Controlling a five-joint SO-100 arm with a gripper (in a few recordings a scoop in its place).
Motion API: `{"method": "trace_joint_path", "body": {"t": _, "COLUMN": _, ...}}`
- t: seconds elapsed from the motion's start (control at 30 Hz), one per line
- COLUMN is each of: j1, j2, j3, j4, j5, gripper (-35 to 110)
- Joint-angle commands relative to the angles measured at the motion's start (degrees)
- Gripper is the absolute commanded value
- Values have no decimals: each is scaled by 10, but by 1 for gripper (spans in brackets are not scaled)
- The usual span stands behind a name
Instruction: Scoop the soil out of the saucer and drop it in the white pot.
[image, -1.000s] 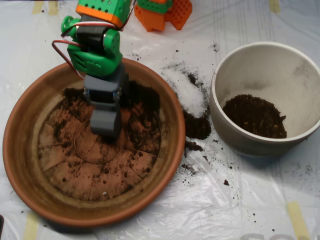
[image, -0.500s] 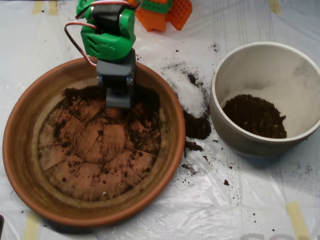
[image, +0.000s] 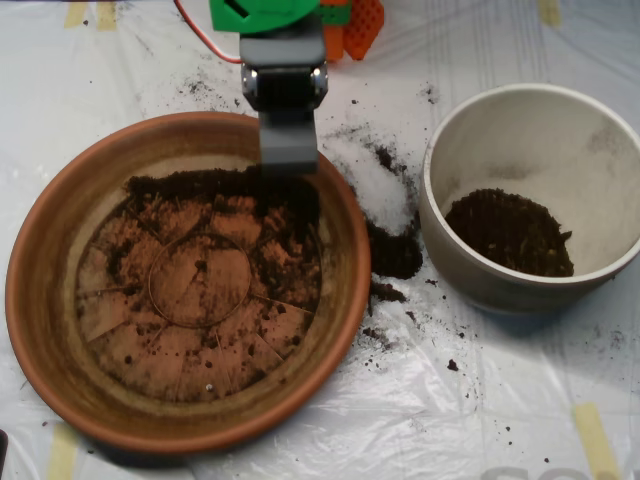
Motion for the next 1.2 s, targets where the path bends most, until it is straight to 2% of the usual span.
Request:
{"method": "trace_joint_path", "body": {"t": 0.0, "j1": -25, "j2": 42, "j3": -105, "j4": 39, "j5": 0, "gripper": -1}}
{"method": "trace_joint_path", "body": {"t": 0.3, "j1": -142, "j2": 14, "j3": -222, "j4": 63, "j5": 3, "gripper": -1}}
{"method": "trace_joint_path", "body": {"t": 0.6, "j1": -273, "j2": -198, "j3": -489, "j4": 129, "j5": 7, "gripper": -1}}
{"method": "trace_joint_path", "body": {"t": 0.73, "j1": -319, "j2": -236, "j3": -538, "j4": 145, "j5": 18, "gripper": 0}}
{"method": "trace_joint_path", "body": {"t": 0.9, "j1": -356, "j2": -229, "j3": -523, "j4": 163, "j5": 6, "gripper": 37}}
{"method": "trace_joint_path", "body": {"t": 1.17, "j1": -344, "j2": -191, "j3": -473, "j4": 157, "j5": 11, "gripper": 42}}
